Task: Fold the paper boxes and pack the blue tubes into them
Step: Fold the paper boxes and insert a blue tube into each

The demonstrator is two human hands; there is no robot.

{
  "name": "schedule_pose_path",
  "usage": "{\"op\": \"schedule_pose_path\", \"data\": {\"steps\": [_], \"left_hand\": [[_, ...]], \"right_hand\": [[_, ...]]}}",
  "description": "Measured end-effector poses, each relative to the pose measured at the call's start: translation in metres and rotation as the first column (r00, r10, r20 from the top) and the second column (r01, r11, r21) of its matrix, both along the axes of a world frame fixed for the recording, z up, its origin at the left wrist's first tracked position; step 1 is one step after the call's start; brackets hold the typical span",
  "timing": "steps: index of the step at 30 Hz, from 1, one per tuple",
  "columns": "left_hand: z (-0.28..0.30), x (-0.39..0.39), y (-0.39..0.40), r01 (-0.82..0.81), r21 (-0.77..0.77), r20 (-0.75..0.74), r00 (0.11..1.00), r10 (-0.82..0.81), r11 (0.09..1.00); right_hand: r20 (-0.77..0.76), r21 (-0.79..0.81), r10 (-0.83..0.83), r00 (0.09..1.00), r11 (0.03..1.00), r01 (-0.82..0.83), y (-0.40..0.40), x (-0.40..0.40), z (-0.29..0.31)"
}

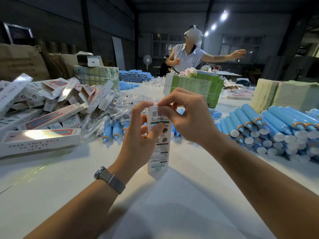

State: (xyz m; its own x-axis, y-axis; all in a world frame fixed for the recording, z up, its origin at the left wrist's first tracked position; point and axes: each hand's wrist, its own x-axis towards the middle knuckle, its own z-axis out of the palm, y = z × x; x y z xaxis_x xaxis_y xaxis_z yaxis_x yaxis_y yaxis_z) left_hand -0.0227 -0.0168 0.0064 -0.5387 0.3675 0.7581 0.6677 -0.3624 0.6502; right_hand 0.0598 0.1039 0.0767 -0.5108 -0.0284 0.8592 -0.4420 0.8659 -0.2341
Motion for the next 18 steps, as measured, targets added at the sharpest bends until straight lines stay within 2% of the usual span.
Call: {"op": "schedule_pose_path", "data": {"steps": [3,7,14,18], "left_hand": [[0.0,0.001,0.0,0.006,-0.001,-0.001,1.0,-0.006,1.0],[0.002,0.004,-0.001,0.009,-0.022,0.013,1.0,-0.009,1.0],[0.004,0.011,-0.005,0.033,-0.031,-0.008,0.999,-0.034,0.999],[0.004,0.01,-0.005,0.035,-0.036,-0.014,0.999,-0.036,0.999]], "right_hand": [[-0.034,0.048,-0.047,0.998,0.998,0.049,-0.001,0.001,-0.001],[-0.021,0.028,-0.055,0.998,0.998,0.055,-0.003,0.001,0.0],[0.077,-0.113,-0.032,0.997,0.993,0.041,-0.004,0.004,0.007],[0.132,-0.092,-0.024,0.991,0.995,0.036,-0.003,0.007,0.014]]}}
